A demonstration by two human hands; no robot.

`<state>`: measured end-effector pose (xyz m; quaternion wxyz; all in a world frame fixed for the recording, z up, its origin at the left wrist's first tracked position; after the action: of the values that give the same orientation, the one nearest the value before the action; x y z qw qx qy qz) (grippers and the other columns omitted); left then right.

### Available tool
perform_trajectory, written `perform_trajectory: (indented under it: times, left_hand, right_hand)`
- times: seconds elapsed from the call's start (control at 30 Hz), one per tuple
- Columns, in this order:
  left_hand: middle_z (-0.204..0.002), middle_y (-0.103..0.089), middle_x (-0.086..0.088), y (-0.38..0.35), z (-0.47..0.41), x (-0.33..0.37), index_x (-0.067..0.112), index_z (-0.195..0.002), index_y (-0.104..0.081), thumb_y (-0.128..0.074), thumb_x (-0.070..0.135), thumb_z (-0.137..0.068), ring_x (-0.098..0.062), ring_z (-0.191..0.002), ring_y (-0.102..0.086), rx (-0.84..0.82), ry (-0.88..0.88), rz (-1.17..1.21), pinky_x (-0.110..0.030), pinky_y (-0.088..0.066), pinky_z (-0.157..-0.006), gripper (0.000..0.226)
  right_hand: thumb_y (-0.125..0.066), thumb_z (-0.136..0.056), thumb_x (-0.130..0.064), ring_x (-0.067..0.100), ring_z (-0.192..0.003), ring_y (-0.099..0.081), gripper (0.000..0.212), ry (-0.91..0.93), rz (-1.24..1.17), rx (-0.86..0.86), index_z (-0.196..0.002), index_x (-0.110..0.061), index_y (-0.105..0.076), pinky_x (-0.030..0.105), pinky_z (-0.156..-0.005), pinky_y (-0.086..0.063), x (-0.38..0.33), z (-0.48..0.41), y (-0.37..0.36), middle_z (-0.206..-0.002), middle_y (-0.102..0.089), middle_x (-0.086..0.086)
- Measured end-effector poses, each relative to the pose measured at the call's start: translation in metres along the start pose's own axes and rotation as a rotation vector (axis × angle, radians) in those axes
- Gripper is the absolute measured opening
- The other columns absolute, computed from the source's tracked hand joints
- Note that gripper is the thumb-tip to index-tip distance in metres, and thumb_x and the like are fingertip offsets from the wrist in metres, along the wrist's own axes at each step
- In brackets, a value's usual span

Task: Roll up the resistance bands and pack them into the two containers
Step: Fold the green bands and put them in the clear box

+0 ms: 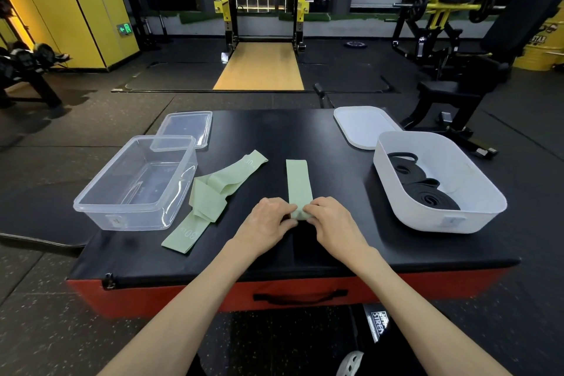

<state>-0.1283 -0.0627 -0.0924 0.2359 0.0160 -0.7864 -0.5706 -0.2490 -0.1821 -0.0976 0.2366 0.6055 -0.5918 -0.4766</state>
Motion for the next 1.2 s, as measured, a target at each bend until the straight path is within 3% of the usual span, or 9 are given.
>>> perform_trajectory:
  times: [0.13, 0.37, 0.7, 0.8, 1.0, 1.2]
  left_hand:
    - [-0.086, -0.063, -0.007, 0.000, 0.000, 0.002, 0.005, -0.091, -0.065, -0.062, 0.015, -0.088, -0.026, -0.084, -0.057, 0.015, -0.011, -0.004, -0.037, -0.043, -0.081, 0.011]
    - [-0.097, -0.067, -0.009, 0.005, 0.001, 0.002, 0.007, -0.104, -0.069, -0.059, 0.018, -0.090, -0.026, -0.093, -0.058, -0.055, -0.069, -0.021, -0.036, -0.043, -0.087, 0.020]
    - [-0.095, -0.065, -0.002, 0.010, 0.013, 0.010, 0.015, -0.109, -0.069, -0.060, 0.024, -0.091, -0.019, -0.090, -0.055, -0.094, -0.105, -0.003, -0.021, -0.036, -0.081, 0.021]
    - [-0.098, -0.064, -0.001, 0.010, 0.015, 0.009, 0.015, -0.112, -0.067, -0.063, 0.025, -0.089, -0.017, -0.091, -0.056, -0.061, -0.116, 0.026, -0.025, -0.041, -0.084, 0.025]
    - [-0.088, -0.066, 0.002, 0.008, 0.016, 0.012, 0.013, -0.092, -0.072, -0.067, 0.018, -0.085, -0.013, -0.081, -0.061, 0.078, -0.185, 0.116, -0.027, -0.049, -0.076, 0.010]
    - [-0.088, -0.070, 0.001, 0.007, 0.015, 0.010, 0.012, -0.093, -0.074, -0.061, 0.023, -0.086, -0.016, -0.081, -0.064, 0.089, -0.170, 0.101, -0.029, -0.050, -0.077, 0.019]
  right_hand:
    - [-0.061, -0.077, 0.010, 0.029, -0.078, -0.054, 0.017, 0.001, 0.010, -0.027, -0.088, -0.002, -0.066, 0.039, -0.068, -0.049, 0.000, 0.000, -0.001, -0.085, -0.063, 0.009]
    - [-0.065, -0.076, 0.009, 0.028, -0.078, -0.055, 0.018, 0.044, 0.003, -0.021, -0.090, -0.002, -0.068, 0.037, -0.067, -0.051, -0.004, 0.011, 0.004, -0.087, -0.064, 0.008]
    - [-0.069, -0.073, 0.007, 0.025, -0.074, -0.055, 0.019, 0.078, -0.007, -0.026, -0.087, -0.005, -0.067, 0.033, -0.064, -0.051, -0.010, 0.030, 0.009, -0.083, -0.063, 0.005]
    - [-0.064, -0.078, 0.005, 0.025, -0.076, -0.053, 0.014, 0.056, -0.010, -0.050, -0.086, -0.006, -0.067, 0.035, -0.066, -0.050, -0.009, 0.028, 0.010, -0.086, -0.063, 0.005]
    - [-0.051, -0.091, -0.005, 0.023, -0.090, -0.053, 0.017, -0.007, -0.026, -0.109, -0.091, -0.008, -0.068, 0.026, -0.074, -0.041, -0.005, 0.020, 0.010, -0.095, -0.062, 0.003]
    - [-0.055, -0.090, -0.003, 0.024, -0.094, -0.056, 0.020, 0.006, 0.000, -0.037, -0.103, -0.007, -0.070, 0.028, -0.075, -0.045, -0.009, 0.024, 0.009, -0.100, -0.064, 0.004]
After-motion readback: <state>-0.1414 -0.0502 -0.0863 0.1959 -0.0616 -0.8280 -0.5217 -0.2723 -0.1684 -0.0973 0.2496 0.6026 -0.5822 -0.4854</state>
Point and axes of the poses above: each hand's wrist, its own z-axis away from the middle knuckle, its own y-axis out of the back of the hand, x = y × z, the point moved 1 cm from there along -z, towards the middle knuckle
